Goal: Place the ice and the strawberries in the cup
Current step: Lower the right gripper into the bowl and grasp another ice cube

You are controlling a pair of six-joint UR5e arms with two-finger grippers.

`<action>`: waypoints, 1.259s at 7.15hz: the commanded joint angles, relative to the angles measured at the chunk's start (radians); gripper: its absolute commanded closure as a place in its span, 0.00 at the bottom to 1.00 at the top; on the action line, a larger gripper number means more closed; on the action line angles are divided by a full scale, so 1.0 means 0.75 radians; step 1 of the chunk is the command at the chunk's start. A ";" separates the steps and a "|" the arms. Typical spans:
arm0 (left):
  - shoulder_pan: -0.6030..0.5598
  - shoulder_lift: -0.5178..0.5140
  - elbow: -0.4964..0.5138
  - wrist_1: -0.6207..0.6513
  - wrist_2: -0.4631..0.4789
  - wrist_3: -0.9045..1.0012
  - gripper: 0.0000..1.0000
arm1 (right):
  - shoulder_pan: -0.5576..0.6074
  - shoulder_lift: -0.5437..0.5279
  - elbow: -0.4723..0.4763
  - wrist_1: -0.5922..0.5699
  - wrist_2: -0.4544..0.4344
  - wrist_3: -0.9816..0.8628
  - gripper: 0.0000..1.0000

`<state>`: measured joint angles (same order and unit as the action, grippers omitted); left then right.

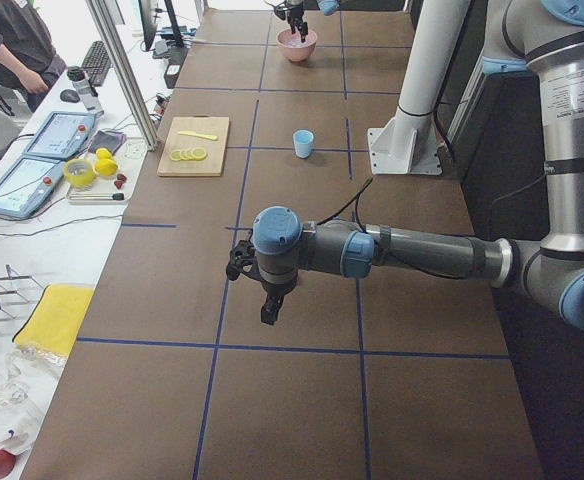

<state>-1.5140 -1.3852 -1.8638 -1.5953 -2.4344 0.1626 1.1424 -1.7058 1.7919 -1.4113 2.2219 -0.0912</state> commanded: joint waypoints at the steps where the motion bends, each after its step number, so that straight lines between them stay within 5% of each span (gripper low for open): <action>1: 0.000 0.000 0.000 0.000 0.000 0.000 0.00 | -0.016 0.004 -0.013 0.000 0.001 0.003 0.04; 4: 0.000 0.000 0.002 0.000 0.000 0.000 0.00 | -0.030 0.010 -0.013 0.000 0.003 0.021 0.09; 6: 0.000 0.000 0.002 0.000 0.000 0.000 0.00 | -0.028 0.012 -0.013 -0.002 -0.001 0.019 0.69; 7: 0.000 0.000 0.002 0.000 0.000 0.000 0.00 | -0.028 0.006 -0.008 -0.002 -0.001 0.017 0.81; 9: 0.000 0.000 0.002 0.000 0.000 0.000 0.00 | -0.024 0.002 0.000 -0.002 0.001 0.017 0.91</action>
<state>-1.5141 -1.3852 -1.8623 -1.5953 -2.4344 0.1626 1.1228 -1.7027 1.7872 -1.4127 2.2216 -0.0780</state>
